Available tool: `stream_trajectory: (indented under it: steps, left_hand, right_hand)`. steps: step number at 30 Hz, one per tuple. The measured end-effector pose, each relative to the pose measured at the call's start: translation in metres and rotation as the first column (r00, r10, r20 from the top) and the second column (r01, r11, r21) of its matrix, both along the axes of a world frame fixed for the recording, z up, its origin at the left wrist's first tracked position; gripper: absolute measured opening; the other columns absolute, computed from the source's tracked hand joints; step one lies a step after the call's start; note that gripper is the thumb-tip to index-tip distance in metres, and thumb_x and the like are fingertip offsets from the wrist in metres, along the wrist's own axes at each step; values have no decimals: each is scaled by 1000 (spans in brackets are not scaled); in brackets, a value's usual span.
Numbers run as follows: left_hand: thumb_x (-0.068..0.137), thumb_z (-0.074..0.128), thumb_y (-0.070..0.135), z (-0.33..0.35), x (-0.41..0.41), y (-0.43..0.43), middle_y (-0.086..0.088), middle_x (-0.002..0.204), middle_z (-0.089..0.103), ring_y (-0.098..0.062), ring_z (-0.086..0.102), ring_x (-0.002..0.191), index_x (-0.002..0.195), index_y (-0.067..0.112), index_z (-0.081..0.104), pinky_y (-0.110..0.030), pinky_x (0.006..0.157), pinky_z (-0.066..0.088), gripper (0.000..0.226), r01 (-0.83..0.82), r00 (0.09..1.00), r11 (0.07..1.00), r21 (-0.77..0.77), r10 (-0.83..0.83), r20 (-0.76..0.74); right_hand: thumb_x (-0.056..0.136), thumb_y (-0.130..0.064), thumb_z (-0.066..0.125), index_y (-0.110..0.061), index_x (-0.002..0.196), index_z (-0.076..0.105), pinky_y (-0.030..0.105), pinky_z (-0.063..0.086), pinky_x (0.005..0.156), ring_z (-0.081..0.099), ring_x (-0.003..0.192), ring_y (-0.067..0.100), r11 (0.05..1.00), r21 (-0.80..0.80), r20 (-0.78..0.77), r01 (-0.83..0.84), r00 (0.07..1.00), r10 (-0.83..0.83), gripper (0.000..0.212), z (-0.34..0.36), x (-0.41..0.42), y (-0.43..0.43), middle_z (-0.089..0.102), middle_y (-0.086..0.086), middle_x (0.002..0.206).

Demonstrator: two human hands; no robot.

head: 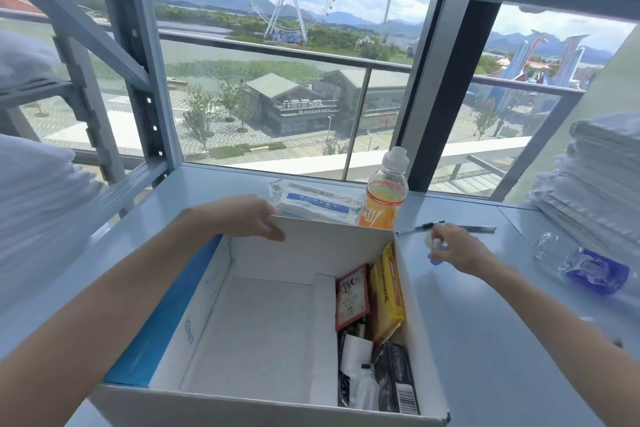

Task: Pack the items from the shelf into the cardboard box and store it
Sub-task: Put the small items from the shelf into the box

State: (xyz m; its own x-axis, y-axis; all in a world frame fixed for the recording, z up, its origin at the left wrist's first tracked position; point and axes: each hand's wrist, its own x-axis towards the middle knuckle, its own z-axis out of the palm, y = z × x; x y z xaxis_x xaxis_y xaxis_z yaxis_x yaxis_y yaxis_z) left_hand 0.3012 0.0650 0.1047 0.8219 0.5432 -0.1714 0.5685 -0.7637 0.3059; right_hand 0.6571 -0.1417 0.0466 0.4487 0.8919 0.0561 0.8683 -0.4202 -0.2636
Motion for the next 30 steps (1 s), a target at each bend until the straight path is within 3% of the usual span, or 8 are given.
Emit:
stream_trajectory:
  steps: [3, 7, 9, 12, 15, 19, 27, 30]
  left_hand:
    - [75, 70, 45, 1, -15, 15, -5, 92, 70, -21, 62, 90, 87, 16, 70, -33, 80, 47, 31, -85, 996, 994, -72, 83, -32]
    - [69, 76, 40, -1, -30, 26, 4, 71, 62, -17, 57, 77, 56, 27, 62, -26, 68, 42, 23, -155, 988, 980, -124, 155, -16]
    - [67, 77, 41, -4, -34, 28, 3, 70, 62, -17, 57, 75, 59, 23, 65, -26, 68, 41, 23, -179, 982, 976, -125, 184, 32]
    - [63, 78, 46, -6, -37, 23, 1, 65, 59, -17, 55, 68, 63, 17, 65, -28, 64, 39, 31, -211, 971, 976, -49, 215, 103]
    - [63, 76, 48, -5, -39, 16, 3, 59, 54, -18, 51, 64, 55, 18, 56, -27, 60, 36, 37, -203, 972, 979, 37, 197, 130]
    - [66, 73, 48, -2, -41, 11, 1, 67, 61, -19, 56, 69, 61, 19, 62, -28, 60, 38, 32, -143, 982, 986, 81, 131, 134]
    - [66, 41, 38, 2, -43, 9, -2, 56, 36, -19, 32, 58, 53, 15, 33, -33, 58, 26, 28, -120, 953, 992, -33, 124, 277]
    - [69, 31, 39, 3, -42, 9, -12, 69, 52, -21, 41, 65, 61, 8, 47, -35, 63, 31, 35, -182, 901, 973, -145, 224, 372]
  right_hand:
    - [70, -11, 80, -7, 75, 55, 34, 53, 59, 64, 67, 27, 951, 308, -131, 0, 991, 42, 25, 43, -40, -11, 61, 5, 72]
    - [64, -30, 75, -12, 76, 61, 9, 49, 51, 65, 65, -1, 811, 550, 13, -203, 972, 234, 26, 101, -113, -26, 62, -10, 69]
    - [64, -37, 69, -15, 79, 65, 3, 45, 51, 64, 66, -5, 758, 571, 20, -314, 929, 369, 27, 119, -154, -26, 64, -12, 72]
    - [72, -30, 69, -9, 88, 71, 8, 50, 62, 66, 68, -1, 774, 411, -13, -481, 846, 533, 27, 121, -201, -8, 66, -8, 77]
    - [84, -20, 66, -12, 98, 69, 25, 56, 73, 69, 78, 12, 847, 2, -71, -532, 845, 531, 16, 107, -233, 25, 72, 2, 88]
    - [85, -26, 64, -8, 87, 63, 31, 50, 59, 66, 70, 20, 833, -256, 24, -490, 859, 512, 18, 81, -256, 69, 70, 8, 81]
    - [74, -12, 69, -7, 86, 66, 23, 38, 58, 57, 71, 26, 870, -289, 37, -400, 903, 428, 13, 38, -259, 95, 68, 10, 90]
    - [75, -6, 61, -9, 91, 66, 23, 37, 62, 53, 74, 26, 882, -236, 46, -407, 902, 429, 17, 30, -262, 96, 64, 12, 97]
